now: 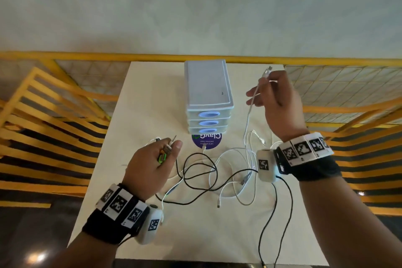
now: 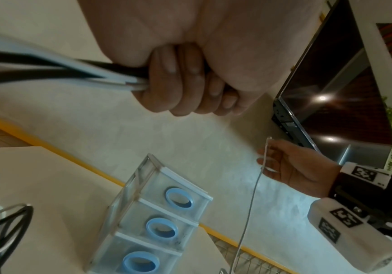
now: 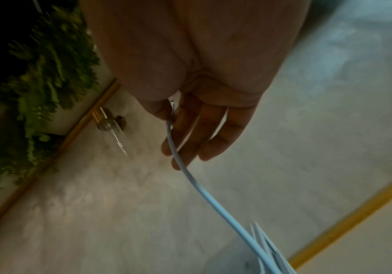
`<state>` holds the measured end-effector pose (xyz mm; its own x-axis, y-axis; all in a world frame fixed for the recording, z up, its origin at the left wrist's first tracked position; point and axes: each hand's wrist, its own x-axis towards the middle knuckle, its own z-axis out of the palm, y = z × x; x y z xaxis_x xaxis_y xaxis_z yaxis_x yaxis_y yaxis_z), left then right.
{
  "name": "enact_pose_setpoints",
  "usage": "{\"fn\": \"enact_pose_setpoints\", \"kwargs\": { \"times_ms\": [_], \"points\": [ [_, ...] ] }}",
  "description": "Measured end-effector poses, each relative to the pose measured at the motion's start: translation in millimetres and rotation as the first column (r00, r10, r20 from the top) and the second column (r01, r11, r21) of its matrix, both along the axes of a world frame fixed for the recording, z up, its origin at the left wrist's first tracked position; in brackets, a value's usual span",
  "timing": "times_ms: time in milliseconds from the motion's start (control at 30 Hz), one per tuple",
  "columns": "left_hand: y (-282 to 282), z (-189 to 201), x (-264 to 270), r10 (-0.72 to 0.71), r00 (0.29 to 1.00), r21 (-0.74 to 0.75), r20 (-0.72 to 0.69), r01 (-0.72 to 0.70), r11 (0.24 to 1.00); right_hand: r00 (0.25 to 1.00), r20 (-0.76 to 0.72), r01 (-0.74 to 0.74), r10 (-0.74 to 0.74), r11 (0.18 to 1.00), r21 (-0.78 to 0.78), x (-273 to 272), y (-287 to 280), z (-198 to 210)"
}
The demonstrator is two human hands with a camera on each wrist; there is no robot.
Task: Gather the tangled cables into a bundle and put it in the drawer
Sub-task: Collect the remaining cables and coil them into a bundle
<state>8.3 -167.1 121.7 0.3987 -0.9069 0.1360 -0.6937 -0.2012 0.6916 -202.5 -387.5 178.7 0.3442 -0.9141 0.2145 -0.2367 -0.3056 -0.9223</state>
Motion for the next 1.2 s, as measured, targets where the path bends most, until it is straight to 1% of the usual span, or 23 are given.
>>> {"fn": "enact_pose_setpoints", "kwargs": {
  "times_ms": [100,200,267,333,400,433,500,600,633,700,733,767,833,900,933,967,1067,1100,1133,1200],
  "points": [
    [-5,12,-2,-0.004,0.998,-0.029,-0.062,0.003,1.0,0.998,0.063,-0.015,0.021,0.996,-0.087,-1,11,26],
    [-15,27,-10,0.0,0.982,-0.086,-0.186,-0.016,0.996,0.989,0.085,-0.112,0.122,0.987,-0.114,0,30,33],
    [-23,35,-17,-0.002,0.964,-0.126,-0.267,-0.033,0.992,0.969,0.095,-0.221,0.228,0.972,-0.079,6,51,23],
    [-30,42,-23,-0.026,0.941,-0.156,-0.336,-0.028,0.987,0.949,0.054,-0.308,0.31,0.951,-0.036,14,74,6],
    [-36,47,-27,-0.053,0.926,-0.158,-0.375,-0.008,0.987,0.935,0.005,-0.355,0.356,0.935,-0.012,23,95,-9],
    [-37,49,-28,-0.069,0.923,-0.153,-0.379,0.011,0.988,0.929,0.013,-0.37,0.37,0.929,0.004,28,102,-15],
    [-40,50,-29,-0.113,0.915,-0.163,-0.387,0.053,0.985,0.925,0.034,-0.378,0.378,0.926,0.01,36,113,-24],
    [-42,52,-29,-0.134,0.893,-0.16,-0.429,0.071,0.985,0.942,0.048,-0.333,0.332,0.943,-0.004,47,124,-30],
    [-42,52,-29,-0.133,0.875,-0.152,-0.466,0.069,0.986,0.948,0.067,-0.314,0.312,0.949,0.01,49,127,-31],
    [-41,55,-32,-0.128,0.802,-0.147,-0.583,0.051,0.988,0.954,0.101,-0.286,0.281,0.957,0.043,52,132,-31],
    [-40,54,-32,-0.135,0.777,-0.154,-0.615,0.049,0.987,0.955,0.111,-0.281,0.274,0.958,0.053,53,134,-30],
    [-38,53,-30,-0.136,0.78,-0.163,-0.611,0.044,0.986,0.954,0.114,-0.284,0.276,0.957,0.062,53,135,-30],
    [-38,50,-27,-0.101,0.829,-0.158,-0.549,0.016,0.987,0.951,0.107,-0.302,0.29,0.947,0.114,54,136,-30],
    [-38,45,-20,-0.01,0.866,-0.12,-0.5,-0.058,0.991,0.949,0.107,-0.313,0.297,0.931,0.189,54,138,-33],
    [-39,44,-17,0.033,0.869,-0.107,-0.493,-0.098,0.989,0.948,0.106,-0.315,0.299,0.927,0.205,54,139,-36],
    [-40,43,-15,0.051,0.856,-0.107,-0.514,-0.123,0.987,0.947,0.097,-0.319,0.305,0.926,0.204,54,140,-39],
    [-40,49,-15,0.055,0.779,-0.15,-0.624,-0.189,0.97,0.936,0.04,-0.353,0.351,0.923,0.155,55,144,-50],
    [-40,53,-15,0.045,0.729,-0.172,-0.683,-0.221,0.96,0.93,0.004,-0.364,0.367,0.921,0.14,55,145,-54],
    [-40,56,-14,0.009,0.648,-0.197,-0.762,-0.244,0.95,0.924,-0.028,-0.374,0.381,0.917,0.136,55,146,-56],
    [-43,62,-5,-0.082,0.415,-0.208,-0.906,-0.267,0.941,0.905,-0.082,-0.406,0.418,0.905,0.125,54,147,-64]
  ]
}}
